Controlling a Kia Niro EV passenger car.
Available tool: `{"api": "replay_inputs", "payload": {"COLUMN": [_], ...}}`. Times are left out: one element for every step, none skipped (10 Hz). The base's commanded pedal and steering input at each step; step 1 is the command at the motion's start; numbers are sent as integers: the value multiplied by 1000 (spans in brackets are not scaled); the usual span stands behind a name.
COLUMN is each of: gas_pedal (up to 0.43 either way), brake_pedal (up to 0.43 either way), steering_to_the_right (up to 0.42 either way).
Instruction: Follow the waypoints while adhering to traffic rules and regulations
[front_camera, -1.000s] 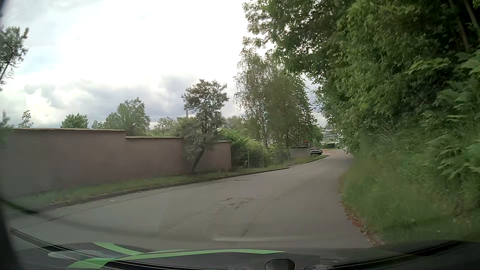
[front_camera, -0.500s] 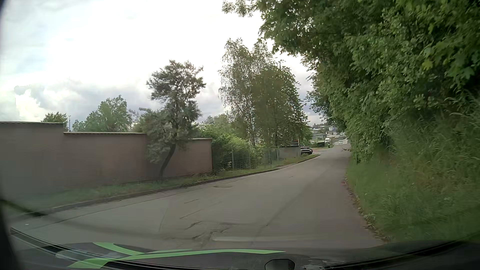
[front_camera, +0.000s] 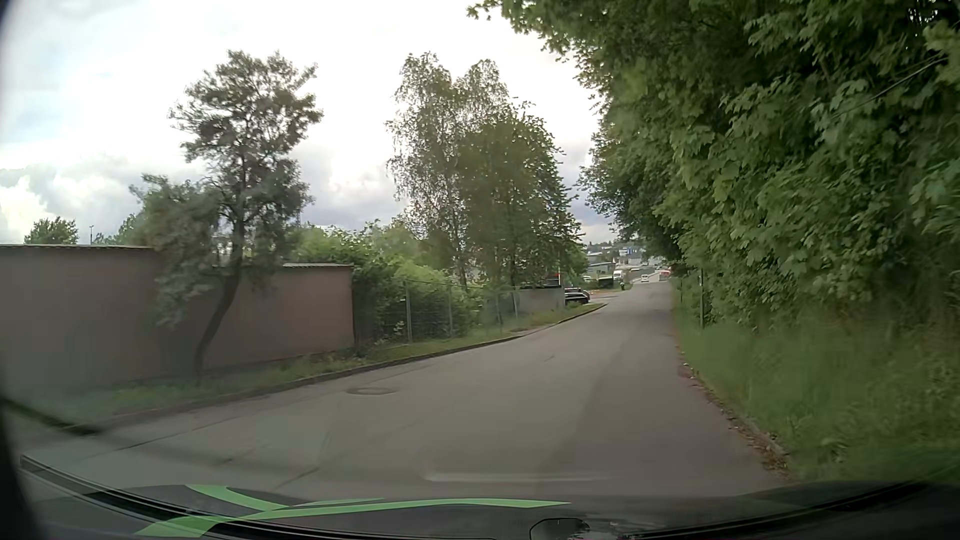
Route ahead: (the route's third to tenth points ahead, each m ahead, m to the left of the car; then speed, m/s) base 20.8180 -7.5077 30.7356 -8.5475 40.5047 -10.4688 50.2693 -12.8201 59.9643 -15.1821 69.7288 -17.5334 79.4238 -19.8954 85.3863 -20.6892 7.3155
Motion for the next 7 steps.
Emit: {"api": "replay_inputs", "payload": {"gas_pedal": [87,87,87,87,87,87,87], "brake_pedal": [0,0,0,0,0,0,0], "steering_to_the_right": [81,81,81,80,80,80,80]}}
